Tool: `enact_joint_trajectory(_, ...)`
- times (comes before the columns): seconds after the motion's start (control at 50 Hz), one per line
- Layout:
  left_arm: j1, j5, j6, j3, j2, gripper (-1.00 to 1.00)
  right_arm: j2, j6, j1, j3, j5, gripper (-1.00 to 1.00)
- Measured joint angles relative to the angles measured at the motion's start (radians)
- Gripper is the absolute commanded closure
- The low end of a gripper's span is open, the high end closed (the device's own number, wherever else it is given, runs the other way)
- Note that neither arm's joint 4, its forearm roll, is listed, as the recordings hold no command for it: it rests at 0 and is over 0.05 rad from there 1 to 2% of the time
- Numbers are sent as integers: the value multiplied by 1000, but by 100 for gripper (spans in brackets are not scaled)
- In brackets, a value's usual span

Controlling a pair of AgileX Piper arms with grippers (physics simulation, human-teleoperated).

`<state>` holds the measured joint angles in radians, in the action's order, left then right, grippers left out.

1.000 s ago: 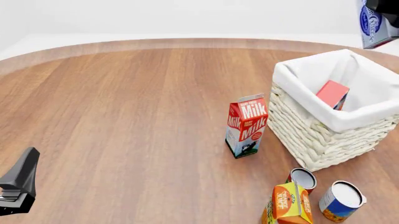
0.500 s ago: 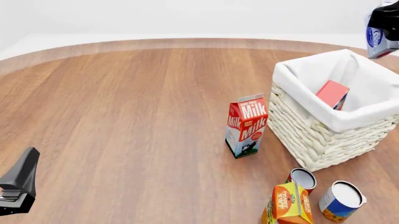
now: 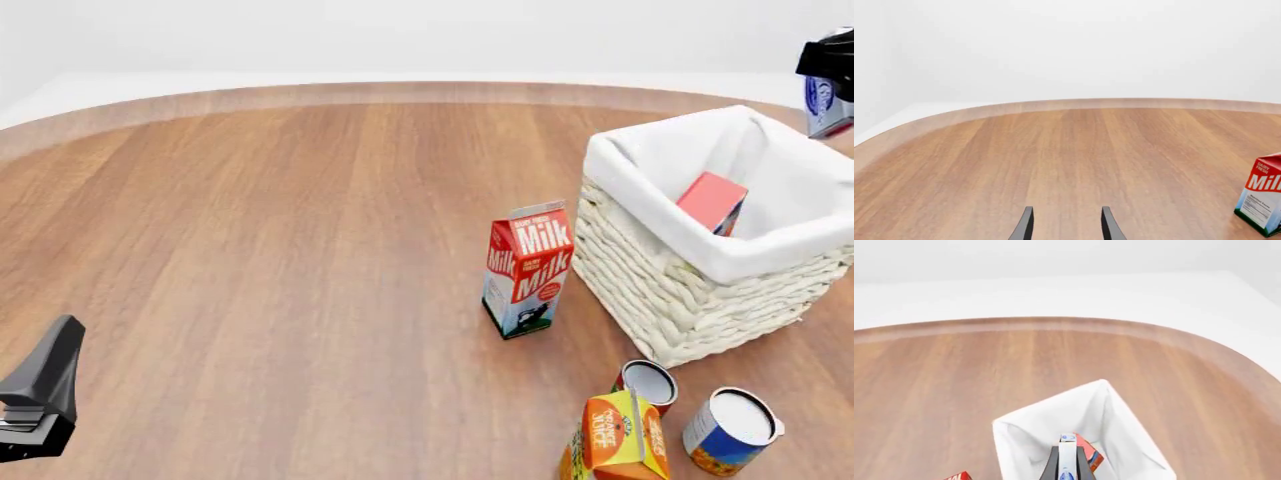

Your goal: Pick up the cream cheese box and the butter, and put them in the basket.

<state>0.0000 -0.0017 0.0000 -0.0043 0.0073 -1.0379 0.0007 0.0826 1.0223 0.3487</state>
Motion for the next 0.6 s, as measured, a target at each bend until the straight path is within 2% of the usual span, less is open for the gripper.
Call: enact_joint_trajectory(0.6, 0, 0, 0, 0, 0, -100, -19, -20, 70, -23, -16, 100)
